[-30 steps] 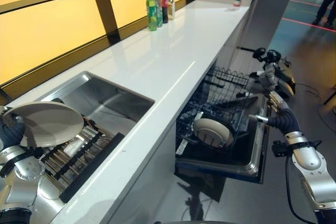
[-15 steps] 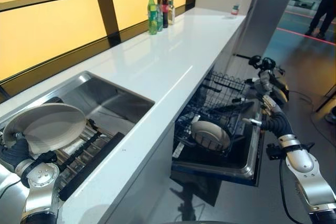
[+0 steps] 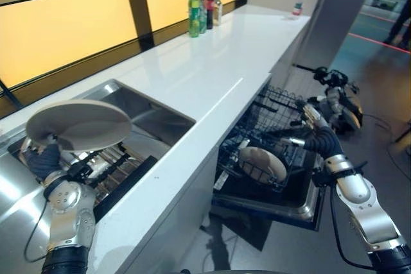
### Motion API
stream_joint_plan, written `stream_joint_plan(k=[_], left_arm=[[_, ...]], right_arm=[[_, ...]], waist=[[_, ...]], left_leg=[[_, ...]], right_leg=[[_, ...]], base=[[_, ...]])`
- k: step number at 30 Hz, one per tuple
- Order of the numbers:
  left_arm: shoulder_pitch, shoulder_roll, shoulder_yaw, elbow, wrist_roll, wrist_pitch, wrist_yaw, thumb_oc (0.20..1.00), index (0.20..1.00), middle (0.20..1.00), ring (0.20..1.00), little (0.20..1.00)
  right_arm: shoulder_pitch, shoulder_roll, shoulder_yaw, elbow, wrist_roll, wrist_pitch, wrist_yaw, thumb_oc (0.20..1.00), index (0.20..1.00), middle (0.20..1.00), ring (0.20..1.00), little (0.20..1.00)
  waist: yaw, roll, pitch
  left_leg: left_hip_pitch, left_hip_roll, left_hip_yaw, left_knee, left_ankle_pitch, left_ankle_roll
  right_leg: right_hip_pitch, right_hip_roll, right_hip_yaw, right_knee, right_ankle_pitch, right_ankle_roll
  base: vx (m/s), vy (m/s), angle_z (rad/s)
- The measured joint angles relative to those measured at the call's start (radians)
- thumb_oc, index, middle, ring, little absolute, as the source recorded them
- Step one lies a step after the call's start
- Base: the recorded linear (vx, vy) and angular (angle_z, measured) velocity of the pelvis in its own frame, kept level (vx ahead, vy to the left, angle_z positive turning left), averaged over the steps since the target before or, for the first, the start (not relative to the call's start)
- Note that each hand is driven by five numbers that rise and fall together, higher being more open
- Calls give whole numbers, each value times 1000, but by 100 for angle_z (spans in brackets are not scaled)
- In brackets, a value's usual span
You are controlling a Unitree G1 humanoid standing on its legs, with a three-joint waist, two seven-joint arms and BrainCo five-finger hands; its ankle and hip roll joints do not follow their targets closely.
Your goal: Pick up plates and place into dishwasher.
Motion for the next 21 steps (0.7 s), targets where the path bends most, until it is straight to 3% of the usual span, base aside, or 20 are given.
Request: stream_joint_plan(k=[7,15,21], left_arm=[[-104,-52,-175,-88,-31,2,-49,200,200,200,200,200],[-185,-79,-251,-122,-31,14,-73,200,200,200,200,200],[-197,-120,-324,-159,-31,53,-71,200,200,200,200,200]], right_arm=[[-243,-5,71,-3,0,-10,-32,1000,1000,1000,1000,1000],[-456,16,201,-3,52,-20,-25,1000,1000,1000,1000,1000],[-457,78,381,1,57,82,80,1000,1000,1000,1000,1000]], waist=[[-13,5,-2],[7,42,-26],[9,62,-56]], left_leg=[[-58,-9,-121,13,38,-18],[-75,2,-149,11,47,-29],[-92,0,-182,10,56,-36]], right_leg=[[29,29,64,-19,-37,-14],[42,51,58,-29,-49,-22],[55,59,29,-48,-55,-30]], base=[[-98,-58,62],[-72,-93,20],[-45,-89,22]])
